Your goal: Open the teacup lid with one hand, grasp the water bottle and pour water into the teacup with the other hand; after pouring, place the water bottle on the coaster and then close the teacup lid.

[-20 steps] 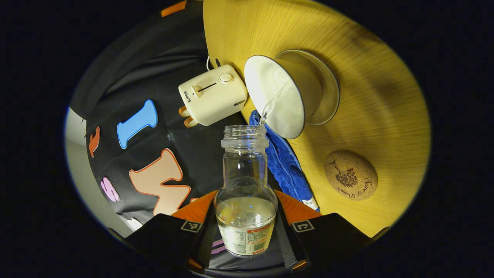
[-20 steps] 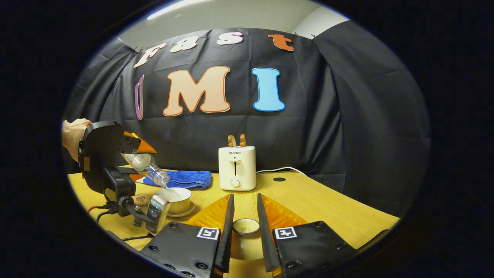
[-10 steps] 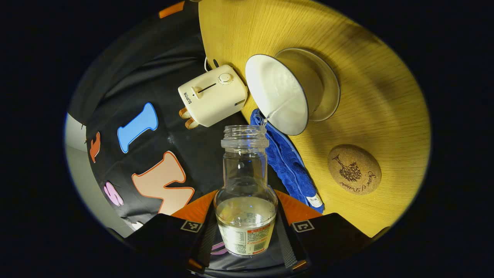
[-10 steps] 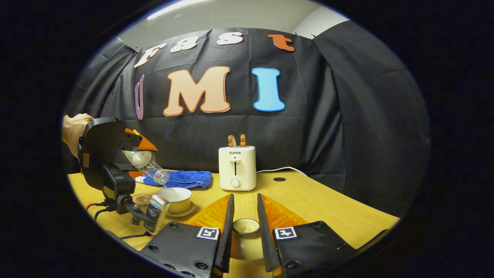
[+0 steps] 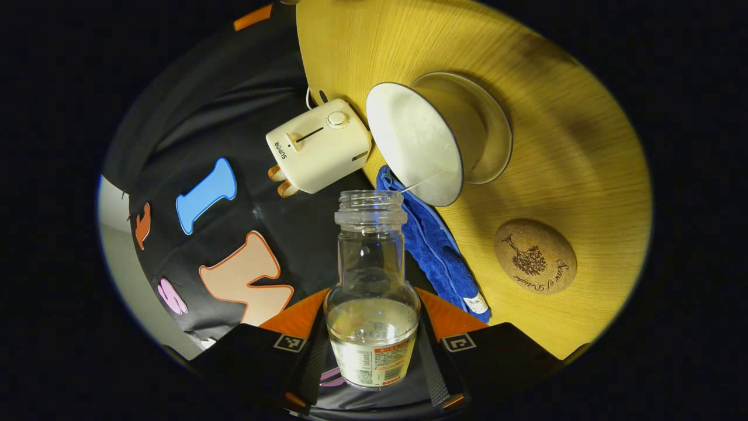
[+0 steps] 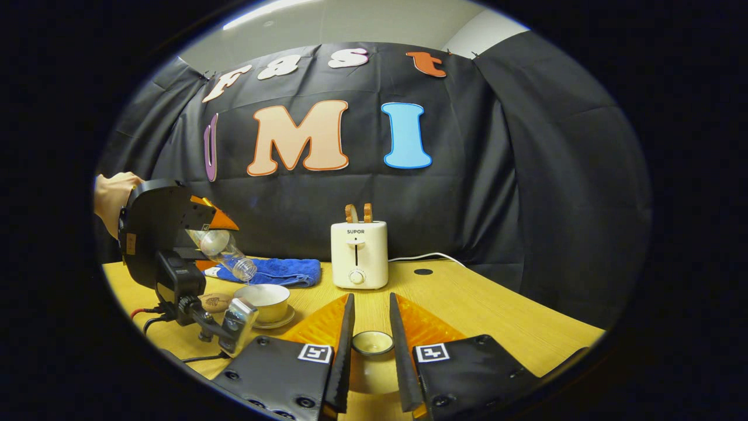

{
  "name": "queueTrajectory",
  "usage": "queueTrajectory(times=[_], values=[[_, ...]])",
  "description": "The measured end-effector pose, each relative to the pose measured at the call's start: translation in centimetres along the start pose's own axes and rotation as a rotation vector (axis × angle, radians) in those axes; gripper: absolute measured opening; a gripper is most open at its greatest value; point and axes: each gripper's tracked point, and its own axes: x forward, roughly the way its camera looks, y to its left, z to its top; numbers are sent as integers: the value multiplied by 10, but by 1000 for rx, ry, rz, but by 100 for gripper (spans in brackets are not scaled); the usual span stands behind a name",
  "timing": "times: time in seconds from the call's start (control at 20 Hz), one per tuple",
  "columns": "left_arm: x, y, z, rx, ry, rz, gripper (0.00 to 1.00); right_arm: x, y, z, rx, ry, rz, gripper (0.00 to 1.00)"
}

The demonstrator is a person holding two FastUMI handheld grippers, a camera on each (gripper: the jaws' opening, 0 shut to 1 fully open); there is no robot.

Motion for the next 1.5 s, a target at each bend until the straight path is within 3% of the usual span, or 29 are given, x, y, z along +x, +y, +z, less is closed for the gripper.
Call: queueTrajectory(times=[0.3, 0.4, 0.8, 1.25, 1.5], values=[[4, -3, 0, -38, -7, -10, 69, 0, 0, 0, 0, 0, 0, 37], [4, -9, 1, -117, -18, -16, 67, 0, 0, 0, 0, 0, 0, 38], [3, -48, 26, -813, -114, -86, 68, 0, -1, 0, -1, 0, -2, 37], [18, -51, 55, -1708, -258, 4, 68, 0, -1, 0, -2, -2, -5, 37], [22, -49, 60, -1948, -312, 11, 67, 0, -1, 1, -2, -2, -7, 38]])
